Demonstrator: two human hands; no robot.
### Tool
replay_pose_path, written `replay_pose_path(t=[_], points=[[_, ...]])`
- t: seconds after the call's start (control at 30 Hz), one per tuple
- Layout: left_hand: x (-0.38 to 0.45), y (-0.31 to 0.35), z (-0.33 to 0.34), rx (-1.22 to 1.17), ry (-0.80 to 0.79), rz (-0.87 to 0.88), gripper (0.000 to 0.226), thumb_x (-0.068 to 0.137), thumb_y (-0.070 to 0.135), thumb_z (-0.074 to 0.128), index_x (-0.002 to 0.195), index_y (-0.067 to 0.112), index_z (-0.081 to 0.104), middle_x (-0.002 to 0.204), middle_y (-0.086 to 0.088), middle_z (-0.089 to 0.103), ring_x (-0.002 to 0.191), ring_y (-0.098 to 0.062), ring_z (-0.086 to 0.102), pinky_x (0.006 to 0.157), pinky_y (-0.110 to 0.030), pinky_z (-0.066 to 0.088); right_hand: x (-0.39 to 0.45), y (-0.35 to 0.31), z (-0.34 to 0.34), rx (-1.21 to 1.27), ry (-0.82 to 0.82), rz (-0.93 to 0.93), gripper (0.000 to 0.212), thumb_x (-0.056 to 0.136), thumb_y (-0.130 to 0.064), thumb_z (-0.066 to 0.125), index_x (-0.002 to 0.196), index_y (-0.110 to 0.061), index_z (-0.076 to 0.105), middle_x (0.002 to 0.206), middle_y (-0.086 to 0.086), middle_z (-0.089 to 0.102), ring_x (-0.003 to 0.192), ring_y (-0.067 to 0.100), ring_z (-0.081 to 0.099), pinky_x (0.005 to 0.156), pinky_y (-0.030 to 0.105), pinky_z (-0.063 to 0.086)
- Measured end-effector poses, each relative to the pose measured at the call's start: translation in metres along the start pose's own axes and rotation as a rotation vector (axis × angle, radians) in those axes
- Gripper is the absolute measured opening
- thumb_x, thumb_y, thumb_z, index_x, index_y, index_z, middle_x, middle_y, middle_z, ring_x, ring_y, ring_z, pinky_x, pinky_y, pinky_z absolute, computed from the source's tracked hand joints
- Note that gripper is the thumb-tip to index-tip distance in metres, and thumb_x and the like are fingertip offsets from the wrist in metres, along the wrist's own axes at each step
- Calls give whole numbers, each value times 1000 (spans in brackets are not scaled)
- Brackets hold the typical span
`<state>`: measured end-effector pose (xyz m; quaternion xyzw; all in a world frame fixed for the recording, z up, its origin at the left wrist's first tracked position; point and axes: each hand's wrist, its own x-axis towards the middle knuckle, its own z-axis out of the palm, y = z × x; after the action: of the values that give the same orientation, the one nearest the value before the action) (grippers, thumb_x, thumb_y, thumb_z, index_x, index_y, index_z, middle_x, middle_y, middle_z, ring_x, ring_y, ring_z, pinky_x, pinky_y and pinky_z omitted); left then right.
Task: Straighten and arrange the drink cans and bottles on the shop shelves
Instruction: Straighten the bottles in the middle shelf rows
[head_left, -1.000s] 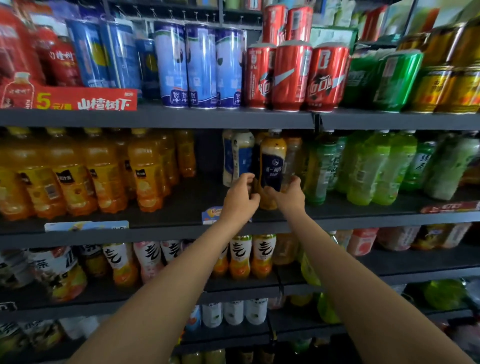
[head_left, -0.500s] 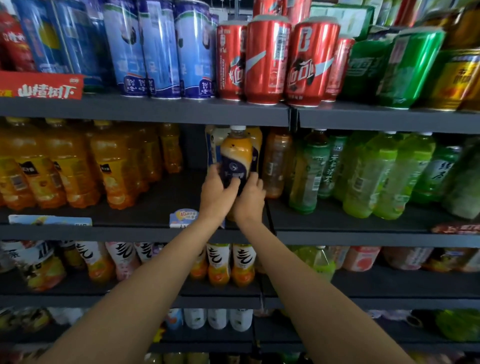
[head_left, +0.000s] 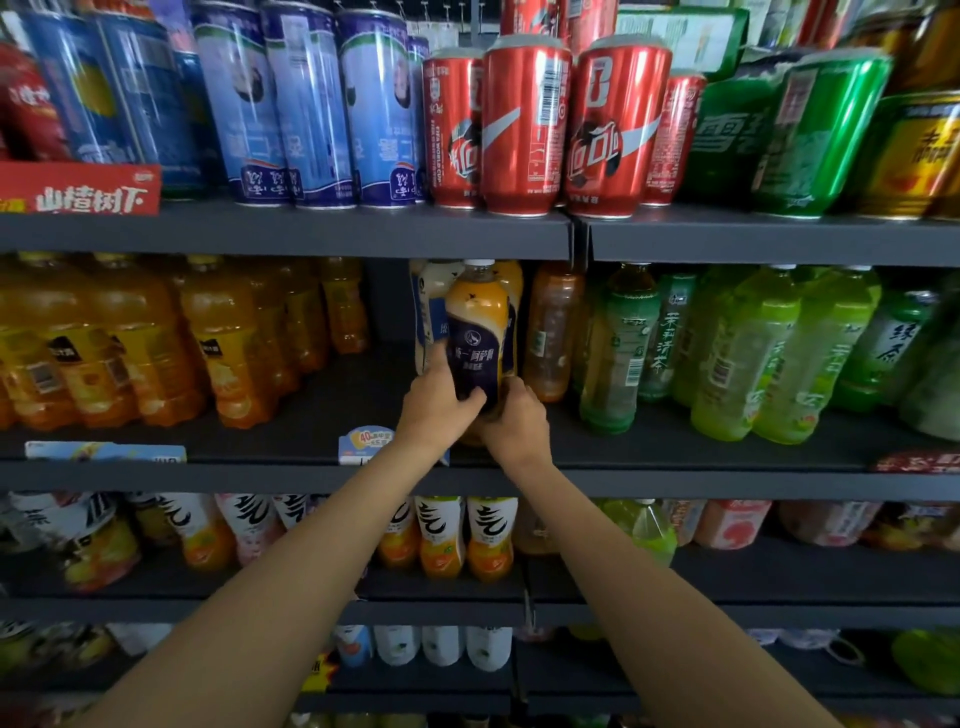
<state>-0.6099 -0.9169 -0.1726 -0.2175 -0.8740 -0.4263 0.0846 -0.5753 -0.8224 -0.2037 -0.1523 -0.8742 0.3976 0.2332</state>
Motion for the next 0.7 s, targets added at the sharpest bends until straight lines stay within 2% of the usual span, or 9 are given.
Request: replay_pose_path(t=[0.17, 0.3, 0.47, 0.57, 0.7], points=[[7, 8, 9, 51, -49, -28, 61, 91, 20, 55, 141, 14, 21, 135, -15, 48, 121, -32, 49, 98, -40, 42, 8, -4, -5, -66, -1, 73, 42, 86, -26, 63, 120, -6, 47, 118, 14, 57, 110, 31, 54, 82, 36, 45], [5, 16, 17, 17, -14, -67, 57, 93, 16, 52, 141, 10, 23, 136, -16, 44, 122, -31, 47, 97, -37, 39, 14, -9, -12, -69, -57, 129, 38, 90, -23, 56, 121, -4, 44, 120, 17, 57, 111, 35, 54, 87, 41, 46], [-9, 6, 27, 9, 137, -26, 59, 87, 15, 58, 138, 9, 29, 140, -13, 34, 128, -29, 39, 104, -41, 39, 2, 2, -22, -59, -13, 111, 39, 89, -21, 60, 120, -4, 46, 117, 17, 61, 108, 32, 57, 86, 38, 47], [-14, 3, 25, -3, 133, -31, 58, 85, 12, 58, 137, 10, 31, 139, -12, 33, 127, -28, 39, 102, -43, 41, -1, 6, -25, -42, 40, 104, 38, 86, -21, 65, 116, -3, 50, 113, 14, 63, 105, 28, 59, 85, 35, 48], [-19, 7, 14, -18, 156, 16, 53, 85, 8, 57, 134, 11, 36, 136, -10, 36, 126, -26, 41, 103, -43, 40, -8, -4, -22, -45, 53, 94, 32, 87, -17, 63, 114, -3, 53, 111, 14, 63, 104, 28, 59, 85, 36, 48]])
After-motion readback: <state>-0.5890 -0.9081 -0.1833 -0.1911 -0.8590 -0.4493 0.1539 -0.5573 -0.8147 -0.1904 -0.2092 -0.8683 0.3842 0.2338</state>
